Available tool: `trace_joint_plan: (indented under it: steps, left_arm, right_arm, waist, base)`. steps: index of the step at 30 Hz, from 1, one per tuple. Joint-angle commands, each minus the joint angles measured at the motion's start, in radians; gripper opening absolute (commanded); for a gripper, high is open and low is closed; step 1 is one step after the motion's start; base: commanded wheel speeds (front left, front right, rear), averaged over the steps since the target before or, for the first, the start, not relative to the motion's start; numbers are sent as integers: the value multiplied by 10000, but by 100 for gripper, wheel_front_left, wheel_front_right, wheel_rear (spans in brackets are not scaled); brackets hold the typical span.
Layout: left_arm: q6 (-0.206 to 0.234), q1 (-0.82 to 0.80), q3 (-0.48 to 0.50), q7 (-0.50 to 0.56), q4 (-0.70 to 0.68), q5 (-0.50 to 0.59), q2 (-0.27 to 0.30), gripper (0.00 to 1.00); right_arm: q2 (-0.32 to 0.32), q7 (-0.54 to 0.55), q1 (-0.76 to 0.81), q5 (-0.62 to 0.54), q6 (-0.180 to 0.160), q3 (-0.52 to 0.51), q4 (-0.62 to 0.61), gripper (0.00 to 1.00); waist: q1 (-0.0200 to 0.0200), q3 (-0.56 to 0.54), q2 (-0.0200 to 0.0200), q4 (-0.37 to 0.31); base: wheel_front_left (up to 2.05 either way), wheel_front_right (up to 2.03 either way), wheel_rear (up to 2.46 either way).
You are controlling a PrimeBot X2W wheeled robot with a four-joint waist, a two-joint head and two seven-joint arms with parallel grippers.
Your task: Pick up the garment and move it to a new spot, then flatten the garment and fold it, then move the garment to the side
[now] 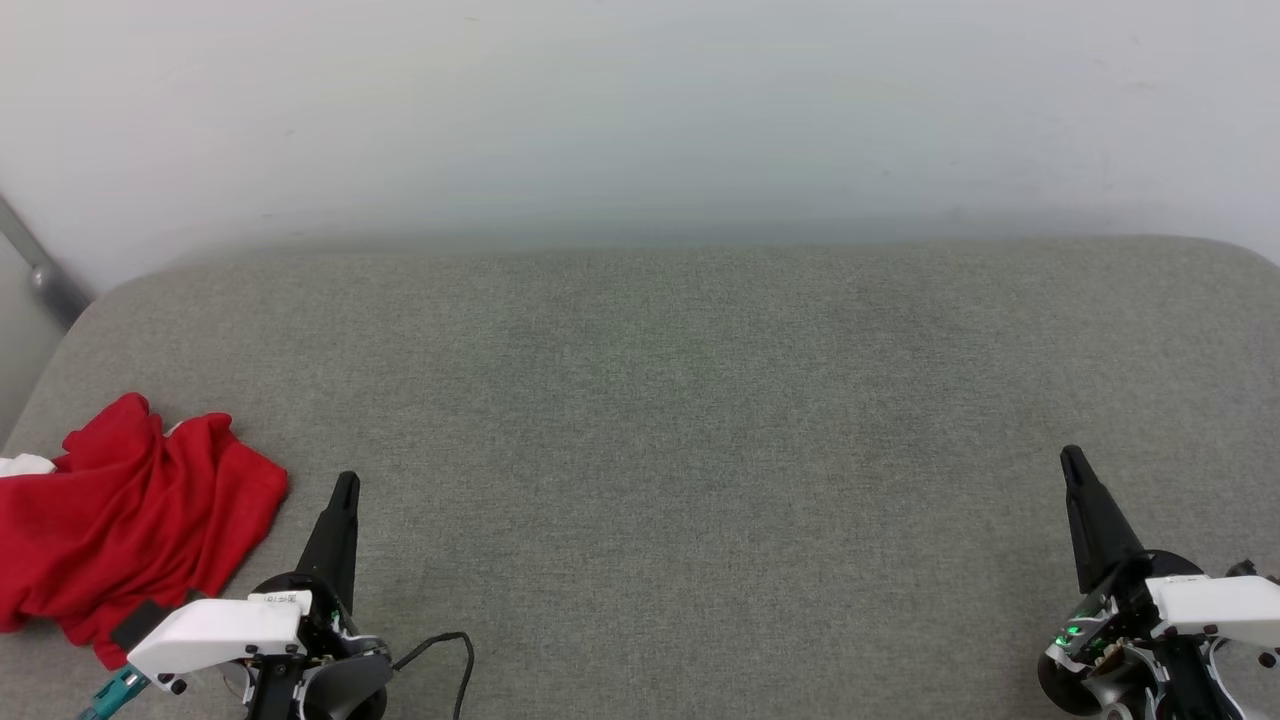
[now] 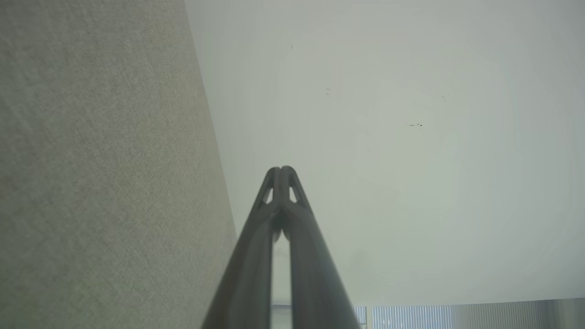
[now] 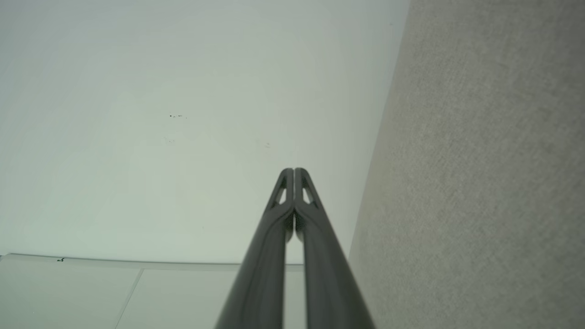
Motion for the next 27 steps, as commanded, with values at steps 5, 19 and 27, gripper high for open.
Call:
trace_joint_plan:
  steps: [5, 19, 27]
  left_arm:
    - [-24, -57, 22, 20, -3, 5, -24, 0]
    - [4, -21, -230, -172, -22, 71, -1, 100]
    - [4, -117, -653, -546, -192, 240, 1, 100]
  right_arm:
    - [37, -16, -96, 40, -3, 5, 7, 0]
    - [-3, -154, 80, -146, 0, 66, -72, 100]
    - [-73, -512, 190, -541, 0, 261, -288, 100]
  waist:
    - [0, 0, -1, 0]
    - [0, 4, -1, -4]
    - [0, 7, -1, -2]
  base:
    - [0, 0, 0]
    - [0, 0, 0]
    - [0, 0, 0]
